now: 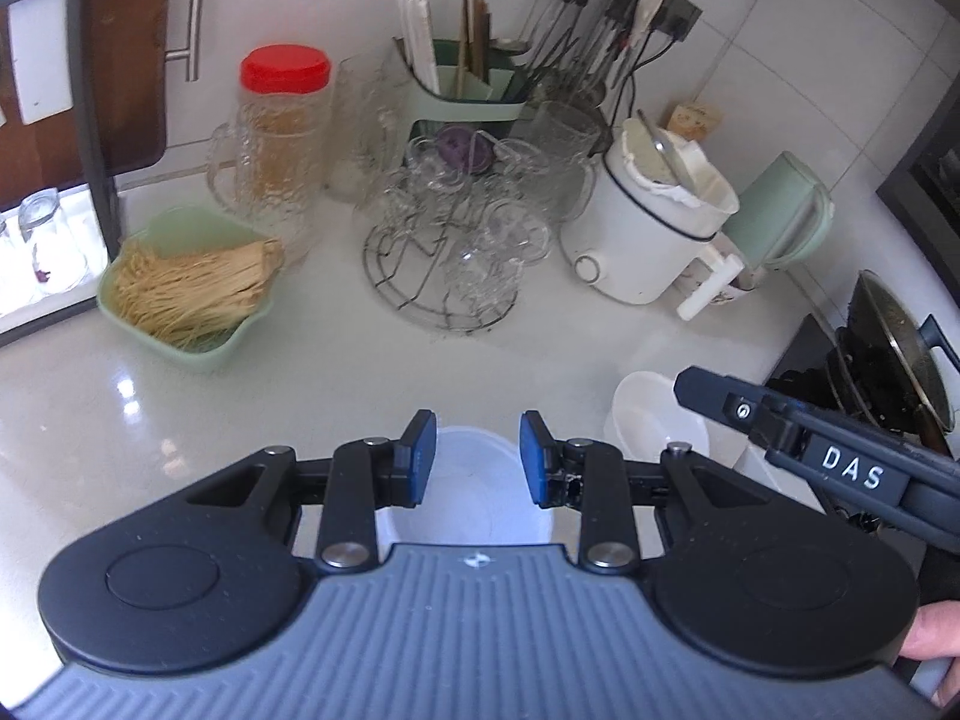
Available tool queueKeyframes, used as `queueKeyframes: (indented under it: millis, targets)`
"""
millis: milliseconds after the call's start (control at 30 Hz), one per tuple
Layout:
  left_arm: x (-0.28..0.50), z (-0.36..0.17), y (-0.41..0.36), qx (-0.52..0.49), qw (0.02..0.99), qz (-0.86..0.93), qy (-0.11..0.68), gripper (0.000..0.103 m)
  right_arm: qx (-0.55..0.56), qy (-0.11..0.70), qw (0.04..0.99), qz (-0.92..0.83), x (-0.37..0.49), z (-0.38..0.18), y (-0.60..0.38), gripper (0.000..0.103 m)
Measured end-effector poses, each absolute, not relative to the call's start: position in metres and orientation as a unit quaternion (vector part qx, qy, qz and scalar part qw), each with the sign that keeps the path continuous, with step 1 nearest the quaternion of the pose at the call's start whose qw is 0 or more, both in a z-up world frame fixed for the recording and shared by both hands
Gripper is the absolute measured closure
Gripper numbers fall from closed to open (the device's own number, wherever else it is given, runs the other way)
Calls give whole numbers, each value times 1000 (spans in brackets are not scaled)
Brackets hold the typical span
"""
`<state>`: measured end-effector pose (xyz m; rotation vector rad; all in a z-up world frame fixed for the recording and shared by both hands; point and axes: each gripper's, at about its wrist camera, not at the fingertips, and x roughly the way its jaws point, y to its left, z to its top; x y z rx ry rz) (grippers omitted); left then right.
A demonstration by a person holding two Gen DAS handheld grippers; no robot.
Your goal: Organize plates and bowls
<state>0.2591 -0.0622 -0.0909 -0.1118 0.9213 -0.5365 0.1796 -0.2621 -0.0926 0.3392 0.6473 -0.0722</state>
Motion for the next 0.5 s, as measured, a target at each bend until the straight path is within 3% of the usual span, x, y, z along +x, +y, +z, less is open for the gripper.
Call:
queueKeyframes:
  millis: [500]
  targets:
    - [269, -95, -124, -48, 835, -336, 434, 68, 160, 333, 921, -127, 158, -93, -306, 66]
